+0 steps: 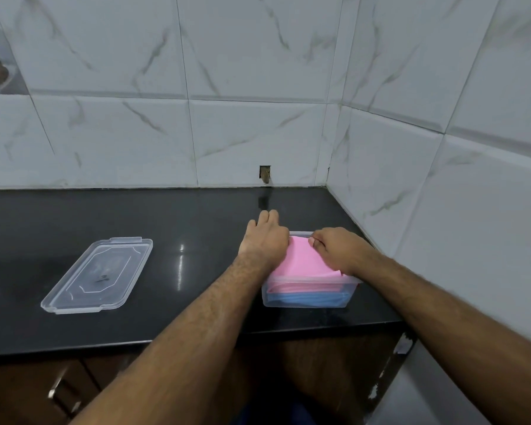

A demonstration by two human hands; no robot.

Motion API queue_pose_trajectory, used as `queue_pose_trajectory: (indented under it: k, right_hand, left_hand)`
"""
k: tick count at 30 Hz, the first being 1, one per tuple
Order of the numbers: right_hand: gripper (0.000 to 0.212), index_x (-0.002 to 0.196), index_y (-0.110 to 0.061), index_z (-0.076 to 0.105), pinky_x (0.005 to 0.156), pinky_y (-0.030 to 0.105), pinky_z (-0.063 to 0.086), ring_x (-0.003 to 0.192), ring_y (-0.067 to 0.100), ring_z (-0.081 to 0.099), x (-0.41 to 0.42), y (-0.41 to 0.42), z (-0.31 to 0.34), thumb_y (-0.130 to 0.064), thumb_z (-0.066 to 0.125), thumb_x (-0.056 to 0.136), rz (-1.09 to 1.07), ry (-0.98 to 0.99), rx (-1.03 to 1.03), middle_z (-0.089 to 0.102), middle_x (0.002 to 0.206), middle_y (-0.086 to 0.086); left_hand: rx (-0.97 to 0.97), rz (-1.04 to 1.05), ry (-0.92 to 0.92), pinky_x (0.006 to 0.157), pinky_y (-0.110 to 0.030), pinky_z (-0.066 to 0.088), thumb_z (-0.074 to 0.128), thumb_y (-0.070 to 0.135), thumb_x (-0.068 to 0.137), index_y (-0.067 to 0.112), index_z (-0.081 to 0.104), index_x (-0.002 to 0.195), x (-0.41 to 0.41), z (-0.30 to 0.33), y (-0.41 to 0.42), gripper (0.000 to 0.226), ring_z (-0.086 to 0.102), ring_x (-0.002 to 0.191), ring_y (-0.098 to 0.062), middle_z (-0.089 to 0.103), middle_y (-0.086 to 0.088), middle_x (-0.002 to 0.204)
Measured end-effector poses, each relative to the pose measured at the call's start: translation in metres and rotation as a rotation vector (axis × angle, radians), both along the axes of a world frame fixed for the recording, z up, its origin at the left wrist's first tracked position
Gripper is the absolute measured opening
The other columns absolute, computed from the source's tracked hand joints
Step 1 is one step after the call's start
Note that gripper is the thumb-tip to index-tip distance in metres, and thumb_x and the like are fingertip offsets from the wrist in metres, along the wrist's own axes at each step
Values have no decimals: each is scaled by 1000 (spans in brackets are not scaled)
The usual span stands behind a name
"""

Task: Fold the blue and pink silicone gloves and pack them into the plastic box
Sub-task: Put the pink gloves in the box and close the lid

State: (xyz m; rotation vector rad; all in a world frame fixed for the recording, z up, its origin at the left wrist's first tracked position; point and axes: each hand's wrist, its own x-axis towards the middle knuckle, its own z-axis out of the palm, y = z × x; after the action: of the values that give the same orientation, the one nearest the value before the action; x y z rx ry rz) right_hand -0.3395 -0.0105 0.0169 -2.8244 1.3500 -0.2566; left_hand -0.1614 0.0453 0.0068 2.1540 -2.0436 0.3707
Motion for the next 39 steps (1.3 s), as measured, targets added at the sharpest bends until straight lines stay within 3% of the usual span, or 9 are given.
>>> queue_pose_trajectory:
  k: [5, 7, 13, 17, 20, 26, 30, 34, 39]
  right_hand:
    - [23, 113, -23, 62, 81, 36, 51, 90, 15, 60, 3, 0, 3, -39, 48, 105, -56, -180, 48, 67, 107, -3]
    - [20, 116, -25, 61, 86, 35, 49, 97, 15, 56, 1, 1, 4, -36, 60, 100, -20, -206, -74, 61, 112, -5]
    - [38, 132, -28, 59, 79, 34, 50, 103, 19, 55, -10, 10, 22, -29, 68, 94, 306, 16, -336, 53, 119, -2]
    - [88, 160, -38, 24, 108, 41, 40, 135, 16, 36, -16, 18, 34, -76, 48, 84, 291, 185, 92, 34, 152, -4]
    - [79, 163, -27, 19, 121, 39, 26, 148, 22, 27, -21, 17, 35, -58, 51, 97, 271, 230, 229, 20, 166, 3]
    - [80, 163, -28, 10, 123, 41, 27, 151, 22, 25, -22, 11, 32, -41, 57, 101, 199, 395, 178, 8, 170, -3]
    - [86, 162, -32, 16, 113, 42, 41, 140, 23, 41, -15, 7, 40, -39, 69, 94, 153, 487, 136, 19, 164, -5]
    - [92, 160, -32, 20, 98, 41, 51, 124, 23, 53, -9, 4, 48, -41, 75, 87, 128, 637, 75, 32, 152, -2]
    - [79, 151, -23, 37, 95, 43, 55, 122, 23, 55, -5, 8, 41, -42, 76, 85, 123, 691, 2, 42, 146, 2]
  left_hand:
    - [-50, 44, 57, 90, -42, 44, 41, 24, 107, 12, 58, 118, 0, -1, 3, 24, 45, 115, -25, 47, -9, 125]
    - [-66, 60, 102, 90, -42, 46, 43, 23, 107, 12, 55, 121, 0, -1, 4, 22, 47, 114, -24, 48, -8, 125]
    - [-98, 51, 106, 80, -36, 47, 48, 26, 106, 14, 56, 121, -1, -3, 5, 21, 57, 104, -20, 55, -6, 118]
    - [-109, 61, 106, 72, -35, 42, 48, 24, 105, 15, 57, 115, -2, -2, 6, 16, 62, 99, -22, 63, -5, 112]
    - [-137, 76, 171, 66, -37, 44, 53, 21, 103, 14, 52, 112, -2, 1, 9, 11, 65, 91, -24, 66, -4, 103]
    - [-144, 39, 150, 68, -36, 42, 54, 17, 102, 17, 55, 108, -3, 4, 14, 6, 52, 80, -18, 64, -3, 101]
    - [-142, -23, 94, 88, -36, 46, 54, 11, 99, 20, 67, 105, -3, 9, 17, 17, 61, 89, -18, 66, 0, 100]
    - [-96, -47, 88, 67, -32, 45, 54, 9, 98, 15, 74, 98, -4, 14, 21, 21, 61, 80, -20, 68, -3, 94]
    - [78, -109, 83, 69, -34, 45, 64, 26, 96, 11, 74, 99, 0, 22, 24, 19, 66, 90, -26, 63, -4, 91]
